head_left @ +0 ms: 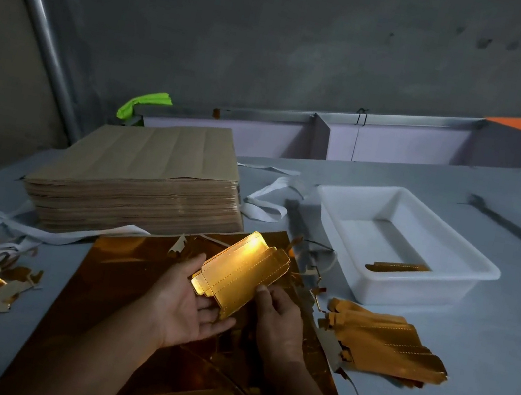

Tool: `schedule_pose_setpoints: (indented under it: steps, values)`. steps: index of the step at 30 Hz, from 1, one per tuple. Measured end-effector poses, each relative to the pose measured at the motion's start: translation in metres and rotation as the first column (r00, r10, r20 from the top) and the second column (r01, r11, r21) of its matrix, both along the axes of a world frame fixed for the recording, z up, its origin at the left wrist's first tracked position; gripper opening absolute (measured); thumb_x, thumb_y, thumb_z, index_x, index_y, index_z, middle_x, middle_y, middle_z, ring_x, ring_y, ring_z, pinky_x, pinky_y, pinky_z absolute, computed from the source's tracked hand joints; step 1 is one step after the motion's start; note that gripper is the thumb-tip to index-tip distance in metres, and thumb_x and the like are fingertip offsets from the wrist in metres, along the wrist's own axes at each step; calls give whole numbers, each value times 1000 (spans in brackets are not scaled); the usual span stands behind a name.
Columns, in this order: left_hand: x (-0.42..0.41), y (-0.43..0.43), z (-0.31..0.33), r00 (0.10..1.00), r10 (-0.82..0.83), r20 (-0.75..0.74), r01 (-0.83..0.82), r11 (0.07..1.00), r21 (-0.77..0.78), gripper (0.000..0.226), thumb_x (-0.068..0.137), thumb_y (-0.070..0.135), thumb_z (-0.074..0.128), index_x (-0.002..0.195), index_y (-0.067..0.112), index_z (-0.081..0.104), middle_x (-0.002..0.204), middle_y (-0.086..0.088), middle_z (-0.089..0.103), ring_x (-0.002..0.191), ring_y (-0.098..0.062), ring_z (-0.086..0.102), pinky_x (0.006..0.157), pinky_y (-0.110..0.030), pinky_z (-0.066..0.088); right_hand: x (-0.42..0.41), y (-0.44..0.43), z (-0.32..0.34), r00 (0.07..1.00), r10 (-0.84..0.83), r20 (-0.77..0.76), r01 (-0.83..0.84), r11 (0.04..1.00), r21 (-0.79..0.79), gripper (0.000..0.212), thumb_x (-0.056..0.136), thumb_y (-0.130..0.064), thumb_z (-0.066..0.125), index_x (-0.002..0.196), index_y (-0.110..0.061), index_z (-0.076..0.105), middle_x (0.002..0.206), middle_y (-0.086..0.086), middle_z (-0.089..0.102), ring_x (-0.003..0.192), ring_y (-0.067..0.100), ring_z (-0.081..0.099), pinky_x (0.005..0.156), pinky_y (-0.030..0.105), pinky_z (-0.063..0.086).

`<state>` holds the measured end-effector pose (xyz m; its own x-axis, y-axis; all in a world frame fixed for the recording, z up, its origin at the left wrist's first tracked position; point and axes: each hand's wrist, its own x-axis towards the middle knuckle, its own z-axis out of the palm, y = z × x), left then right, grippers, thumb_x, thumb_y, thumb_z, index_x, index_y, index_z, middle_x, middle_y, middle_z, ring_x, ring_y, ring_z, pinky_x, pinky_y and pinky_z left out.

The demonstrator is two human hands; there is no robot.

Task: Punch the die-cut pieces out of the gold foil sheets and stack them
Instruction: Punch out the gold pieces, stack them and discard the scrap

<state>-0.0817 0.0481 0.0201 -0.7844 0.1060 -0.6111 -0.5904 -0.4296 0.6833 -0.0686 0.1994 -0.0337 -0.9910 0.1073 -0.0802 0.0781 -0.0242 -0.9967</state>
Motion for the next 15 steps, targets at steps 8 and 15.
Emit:
schedule_pose_setpoints:
  steps: [8, 15]
  values:
    - [-2, 4, 3, 1000, -20, -17, 20, 1000, -6, 55, 83, 48, 67, 123, 11, 57, 111, -26, 69, 100, -37, 70, 73, -46, 59, 1, 0, 2, 1000, 1, -11, -1, 1000, -31, 26, 102, -39, 46, 91, -26, 65, 73, -4, 65, 60, 8, 56, 57, 26, 46]
    - [-6, 16, 4, 993, 74, -87, -88, 982, -169, 26, 92, 7, 62, 116, 7, 53, 106, -22, 70, 93, -31, 69, 58, -35, 57, 1, 0, 3, 999, 6, 32, -5, 999, -42, 22, 99, -39, 50, 85, -30, 65, 76, -5, 67, 64, 10, 59, 58, 27, 47]
